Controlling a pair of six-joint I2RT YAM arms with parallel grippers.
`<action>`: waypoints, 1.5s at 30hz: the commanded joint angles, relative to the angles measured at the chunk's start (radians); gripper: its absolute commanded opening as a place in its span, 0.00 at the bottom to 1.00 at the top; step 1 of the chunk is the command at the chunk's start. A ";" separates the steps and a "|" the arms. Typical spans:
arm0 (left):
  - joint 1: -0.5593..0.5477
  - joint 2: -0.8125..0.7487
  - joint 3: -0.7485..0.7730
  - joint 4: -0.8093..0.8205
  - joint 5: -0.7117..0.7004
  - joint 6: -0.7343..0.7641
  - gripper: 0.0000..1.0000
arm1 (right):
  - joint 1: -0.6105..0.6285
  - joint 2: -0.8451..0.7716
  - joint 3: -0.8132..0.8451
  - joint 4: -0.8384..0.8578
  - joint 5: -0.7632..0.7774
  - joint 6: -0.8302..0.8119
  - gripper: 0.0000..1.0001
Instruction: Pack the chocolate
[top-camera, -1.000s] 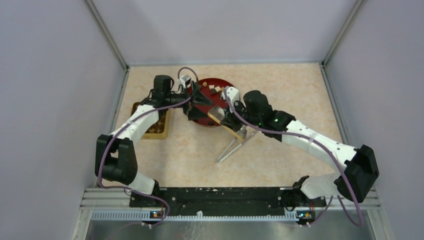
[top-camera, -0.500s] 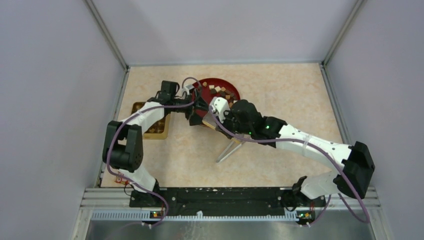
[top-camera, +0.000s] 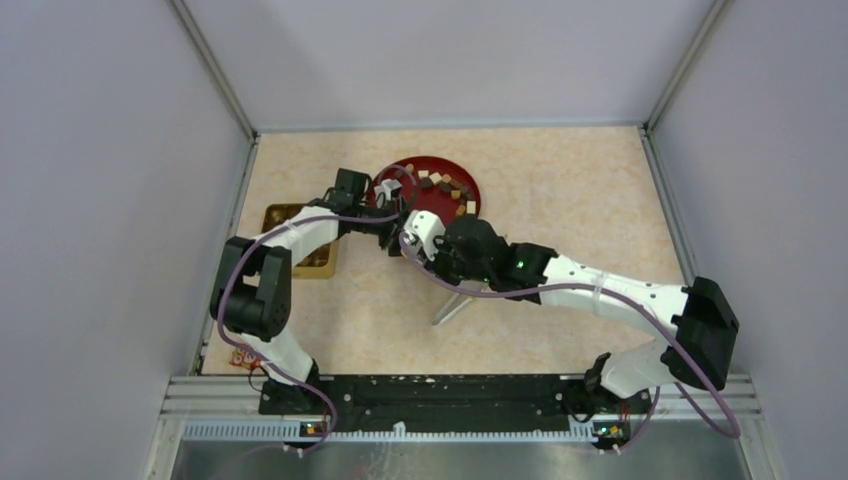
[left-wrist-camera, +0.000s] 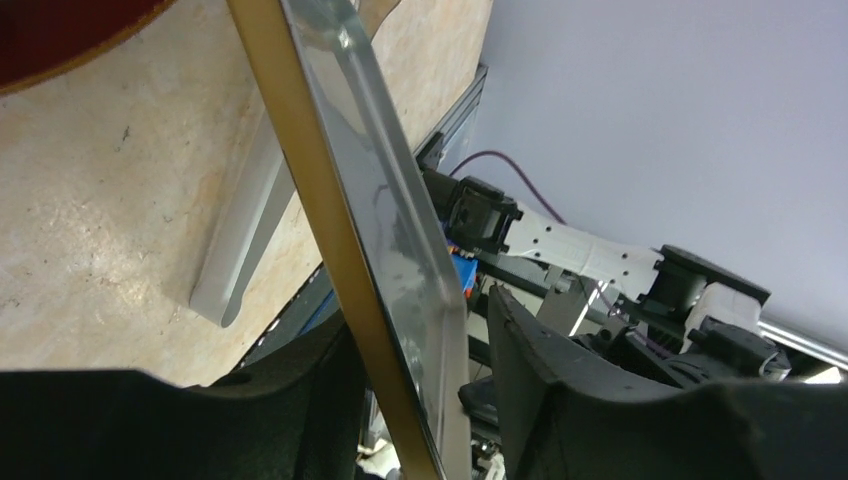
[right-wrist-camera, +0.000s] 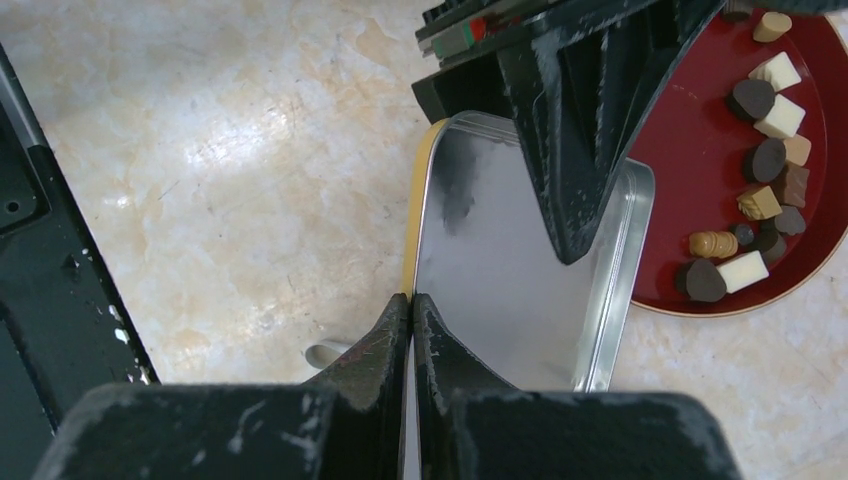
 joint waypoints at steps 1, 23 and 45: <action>-0.029 0.006 -0.035 -0.010 0.015 0.049 0.47 | 0.032 0.015 0.035 0.037 0.013 -0.015 0.00; -0.019 0.001 0.310 -0.382 -0.196 0.377 0.00 | 0.047 -0.071 0.075 0.040 0.268 0.077 0.74; -0.004 -0.328 0.549 -0.682 -1.782 0.630 0.00 | 0.041 -0.336 -0.126 0.331 0.620 0.012 0.75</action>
